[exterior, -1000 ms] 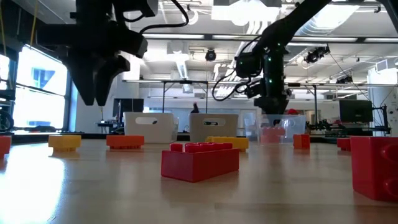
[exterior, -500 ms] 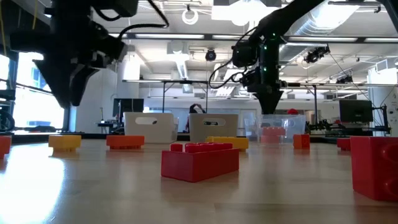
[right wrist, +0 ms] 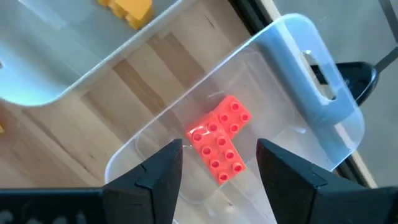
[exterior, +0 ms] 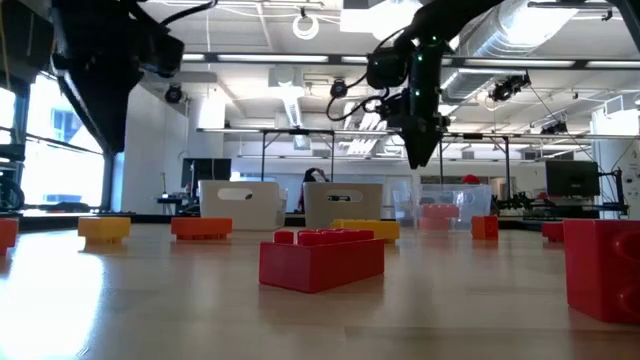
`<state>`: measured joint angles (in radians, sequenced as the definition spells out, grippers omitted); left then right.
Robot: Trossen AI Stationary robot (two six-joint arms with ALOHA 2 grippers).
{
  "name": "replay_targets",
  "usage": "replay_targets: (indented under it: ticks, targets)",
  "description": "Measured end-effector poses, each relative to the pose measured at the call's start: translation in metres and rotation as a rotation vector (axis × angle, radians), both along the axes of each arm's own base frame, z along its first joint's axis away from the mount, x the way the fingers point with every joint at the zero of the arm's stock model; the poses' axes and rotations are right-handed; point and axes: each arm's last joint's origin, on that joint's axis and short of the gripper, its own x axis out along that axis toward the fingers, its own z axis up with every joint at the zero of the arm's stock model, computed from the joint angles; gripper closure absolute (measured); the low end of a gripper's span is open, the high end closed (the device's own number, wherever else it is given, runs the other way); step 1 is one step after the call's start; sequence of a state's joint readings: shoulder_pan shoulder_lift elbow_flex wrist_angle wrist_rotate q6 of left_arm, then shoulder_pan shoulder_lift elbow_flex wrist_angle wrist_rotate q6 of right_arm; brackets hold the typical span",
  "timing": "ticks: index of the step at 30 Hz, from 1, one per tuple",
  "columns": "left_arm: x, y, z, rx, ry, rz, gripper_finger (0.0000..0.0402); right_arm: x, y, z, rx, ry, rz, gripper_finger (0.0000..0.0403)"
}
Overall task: Sort & place blocks by color
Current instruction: Put the yellow game piece into the gray bin
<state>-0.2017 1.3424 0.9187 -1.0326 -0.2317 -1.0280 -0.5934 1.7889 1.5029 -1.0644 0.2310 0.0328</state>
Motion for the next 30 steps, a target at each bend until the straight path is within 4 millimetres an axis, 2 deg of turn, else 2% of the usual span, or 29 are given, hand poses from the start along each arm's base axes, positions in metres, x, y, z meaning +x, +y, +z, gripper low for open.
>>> replay_targets:
  ticks: [8, 14, 30]
  targets:
    - [0.004, -0.001, -0.003, -0.069, -0.043, 0.21, 0.0216, 0.007, -0.002, 0.022, -0.04, -0.049, 0.042, 0.021]
    - [0.011, -0.002, -0.014, -0.068, -0.01, 0.25, 0.0216, 0.01, -0.003, 0.037, -0.067, -0.086, 0.049, 0.021]
    - [0.025, 0.002, -0.044, -0.047, 0.084, 0.378, 0.0216, 0.017, 0.012, 0.04, -0.06, -0.059, 0.109, 0.021]
